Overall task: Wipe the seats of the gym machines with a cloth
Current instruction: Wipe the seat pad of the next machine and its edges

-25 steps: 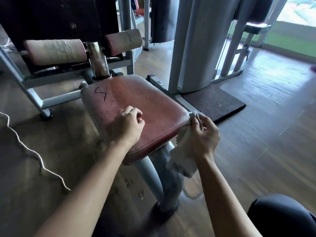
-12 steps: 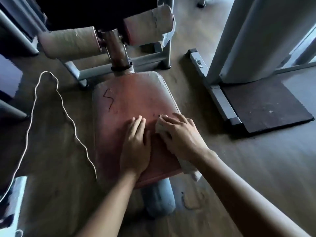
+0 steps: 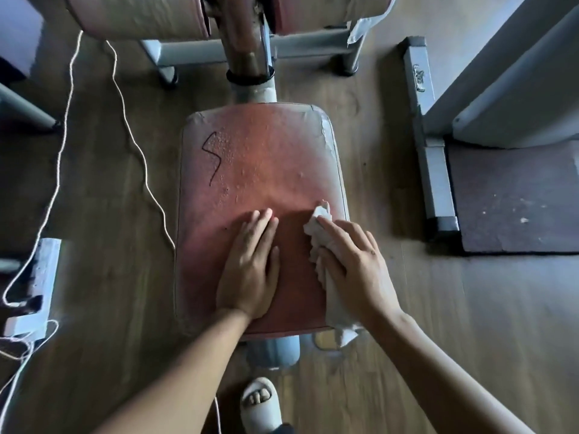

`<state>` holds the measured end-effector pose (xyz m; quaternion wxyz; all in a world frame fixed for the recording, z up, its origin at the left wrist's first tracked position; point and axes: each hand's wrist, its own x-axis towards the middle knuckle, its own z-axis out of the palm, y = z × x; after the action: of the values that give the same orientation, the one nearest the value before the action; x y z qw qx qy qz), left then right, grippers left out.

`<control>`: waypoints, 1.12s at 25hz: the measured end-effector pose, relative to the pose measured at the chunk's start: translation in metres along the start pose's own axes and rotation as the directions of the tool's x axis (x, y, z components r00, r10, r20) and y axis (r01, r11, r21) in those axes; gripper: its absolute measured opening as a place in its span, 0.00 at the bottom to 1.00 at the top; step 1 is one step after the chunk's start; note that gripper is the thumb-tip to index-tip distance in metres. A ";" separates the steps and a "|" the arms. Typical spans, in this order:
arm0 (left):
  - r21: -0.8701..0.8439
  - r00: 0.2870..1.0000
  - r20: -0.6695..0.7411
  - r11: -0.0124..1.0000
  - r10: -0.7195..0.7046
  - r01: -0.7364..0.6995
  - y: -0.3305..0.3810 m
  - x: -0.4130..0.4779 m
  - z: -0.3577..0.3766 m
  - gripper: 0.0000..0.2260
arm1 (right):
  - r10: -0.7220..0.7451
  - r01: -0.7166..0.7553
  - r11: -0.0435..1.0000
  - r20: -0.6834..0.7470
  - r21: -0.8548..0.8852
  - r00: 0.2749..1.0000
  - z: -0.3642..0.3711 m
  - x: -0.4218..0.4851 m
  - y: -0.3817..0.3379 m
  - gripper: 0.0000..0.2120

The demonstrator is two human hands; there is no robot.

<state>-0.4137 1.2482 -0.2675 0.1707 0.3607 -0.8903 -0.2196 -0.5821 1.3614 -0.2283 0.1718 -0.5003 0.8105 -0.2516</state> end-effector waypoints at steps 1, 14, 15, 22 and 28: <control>0.003 1.000 -0.001 1.000 0.004 -0.004 0.000 0.000 0.000 0.21 | 0.017 -0.017 1.000 0.013 0.019 1.000 -0.001 0.003 -0.001 0.23; 0.009 1.000 -0.020 1.000 -0.005 0.006 0.001 -0.002 -0.001 0.22 | 0.424 -0.408 0.756 0.091 0.512 0.901 -0.046 0.023 0.047 0.16; 0.022 1.000 -0.030 1.000 -0.006 0.006 0.003 -0.003 0.000 0.22 | 0.435 -0.416 0.703 0.114 0.577 0.893 -0.050 0.021 0.058 0.16; 0.088 0.998 -0.063 0.996 -0.015 0.021 0.007 -0.004 0.001 0.21 | 0.418 -0.426 0.634 0.178 0.646 0.891 -0.058 0.000 0.100 0.13; 0.106 0.997 -0.071 0.994 -0.010 0.017 0.008 -0.003 0.002 0.20 | 0.374 -0.404 0.636 0.196 0.657 0.907 -0.038 -0.036 0.104 0.06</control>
<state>-0.4171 1.2565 -0.2654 0.1807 0.3828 -0.8918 -0.1600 -0.6620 1.4412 -0.2564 0.4108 -0.2201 0.7441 -0.4786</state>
